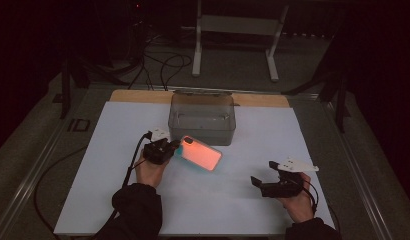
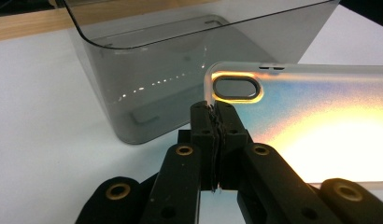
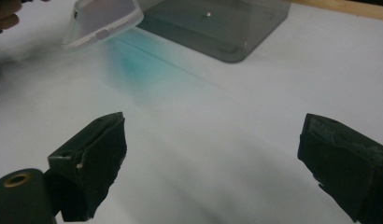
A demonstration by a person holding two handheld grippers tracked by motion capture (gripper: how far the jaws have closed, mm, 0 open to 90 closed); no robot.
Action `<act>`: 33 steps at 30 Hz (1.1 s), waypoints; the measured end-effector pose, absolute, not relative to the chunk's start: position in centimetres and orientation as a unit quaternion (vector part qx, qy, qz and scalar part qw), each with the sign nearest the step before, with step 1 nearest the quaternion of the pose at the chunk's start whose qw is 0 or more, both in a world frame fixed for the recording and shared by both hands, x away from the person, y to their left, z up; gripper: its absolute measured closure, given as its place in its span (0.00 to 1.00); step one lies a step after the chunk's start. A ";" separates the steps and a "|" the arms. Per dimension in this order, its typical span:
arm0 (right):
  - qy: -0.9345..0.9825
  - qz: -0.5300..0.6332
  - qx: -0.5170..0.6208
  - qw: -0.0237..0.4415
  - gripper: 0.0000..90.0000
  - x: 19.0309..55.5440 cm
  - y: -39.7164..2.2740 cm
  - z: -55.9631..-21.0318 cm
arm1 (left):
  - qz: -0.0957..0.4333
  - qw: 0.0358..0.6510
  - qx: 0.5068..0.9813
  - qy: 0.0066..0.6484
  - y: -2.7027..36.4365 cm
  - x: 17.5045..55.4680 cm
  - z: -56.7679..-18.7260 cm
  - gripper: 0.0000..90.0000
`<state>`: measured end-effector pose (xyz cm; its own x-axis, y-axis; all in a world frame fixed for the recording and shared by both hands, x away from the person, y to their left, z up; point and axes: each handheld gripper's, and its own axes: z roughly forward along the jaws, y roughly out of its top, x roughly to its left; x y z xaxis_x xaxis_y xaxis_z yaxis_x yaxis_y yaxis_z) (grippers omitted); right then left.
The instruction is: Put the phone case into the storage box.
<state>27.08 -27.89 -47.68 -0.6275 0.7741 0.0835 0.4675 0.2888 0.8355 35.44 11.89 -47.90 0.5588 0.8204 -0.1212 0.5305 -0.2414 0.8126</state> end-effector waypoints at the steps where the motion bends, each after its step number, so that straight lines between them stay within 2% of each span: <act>1: 0.786 0.443 0.397 0.170 0.09 27.2 -27.9 -47.6 | 0.168 0.433 0.769 0.439 11.9 35.4 -47.9 0.99; 33: 0.800 0.441 0.384 0.133 0.09 30.7 -25.0 -44.0 | 0.196 0.449 0.763 0.422 12.6 34.8 -45.9 0.99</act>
<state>30.75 -25.04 -44.02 -0.6693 0.7321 0.1267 0.4976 0.3150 0.8082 34.76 12.63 -45.94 0.5660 0.8205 -0.0797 0.4683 -0.2404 0.8502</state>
